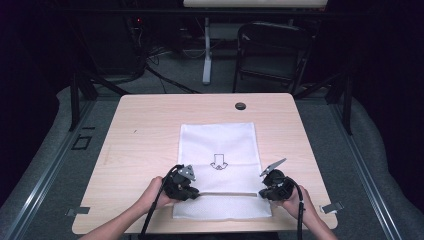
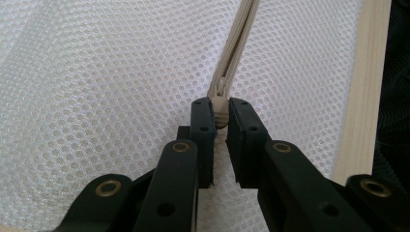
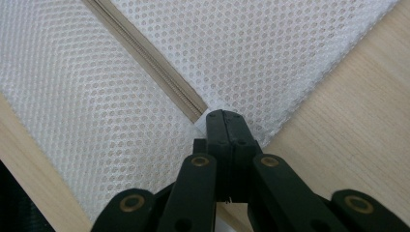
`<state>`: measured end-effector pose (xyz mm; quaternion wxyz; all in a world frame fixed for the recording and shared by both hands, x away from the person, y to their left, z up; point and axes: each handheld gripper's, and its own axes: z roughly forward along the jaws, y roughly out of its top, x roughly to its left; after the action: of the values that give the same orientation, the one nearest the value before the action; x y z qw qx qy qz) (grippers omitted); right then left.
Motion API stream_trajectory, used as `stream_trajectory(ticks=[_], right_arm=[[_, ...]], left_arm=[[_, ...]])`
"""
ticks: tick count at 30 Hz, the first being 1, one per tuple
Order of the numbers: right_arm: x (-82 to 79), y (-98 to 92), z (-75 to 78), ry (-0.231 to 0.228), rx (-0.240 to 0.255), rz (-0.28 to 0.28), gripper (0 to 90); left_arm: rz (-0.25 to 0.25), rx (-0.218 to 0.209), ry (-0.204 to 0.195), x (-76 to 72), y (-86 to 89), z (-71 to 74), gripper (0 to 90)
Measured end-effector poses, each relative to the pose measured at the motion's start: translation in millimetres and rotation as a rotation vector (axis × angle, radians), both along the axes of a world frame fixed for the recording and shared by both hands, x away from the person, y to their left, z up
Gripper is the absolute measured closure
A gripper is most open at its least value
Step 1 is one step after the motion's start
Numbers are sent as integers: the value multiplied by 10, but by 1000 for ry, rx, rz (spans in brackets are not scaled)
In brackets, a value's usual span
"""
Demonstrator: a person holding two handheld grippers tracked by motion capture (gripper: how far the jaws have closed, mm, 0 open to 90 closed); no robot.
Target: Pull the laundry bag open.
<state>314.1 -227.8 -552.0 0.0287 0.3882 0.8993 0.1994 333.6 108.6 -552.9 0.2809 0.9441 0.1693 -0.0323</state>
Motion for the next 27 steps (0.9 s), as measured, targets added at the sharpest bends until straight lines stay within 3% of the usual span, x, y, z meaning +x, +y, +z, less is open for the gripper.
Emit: stream_trajectory(ticks=[2, 6, 10, 12, 13, 14, 21, 27], right_arm=[[-14, 8, -17, -10, 22, -18, 900], [-13, 18, 4, -12, -17, 5, 900], [-13, 3, -7, -6, 12, -8, 900], [-10, 2, 0, -5, -1, -5, 900], [-16, 9, -7, -1, 24, -14, 900], [-12, 2, -5, -3, 12, -10, 900], [-7, -3, -8, -4, 11, -10, 900], [-3, 5, 3, 4, 0, -3, 900]], left_arm=[[-1, -3, -2, -5, 4, 6, 815], [5, -3, 6, 9, 37, 8, 815], [1, -2, 7, 6, 57, 2, 815], [-1, -6, 8, 5, 70, 9, 815], [0, -2, 5, 4, 71, 14, 815], [-1, 11, -7, 3, 72, 16, 815], [34, 1, 2, 12, 229, 18, 815], [35, -4, 2, 4, 247, 28, 815]])
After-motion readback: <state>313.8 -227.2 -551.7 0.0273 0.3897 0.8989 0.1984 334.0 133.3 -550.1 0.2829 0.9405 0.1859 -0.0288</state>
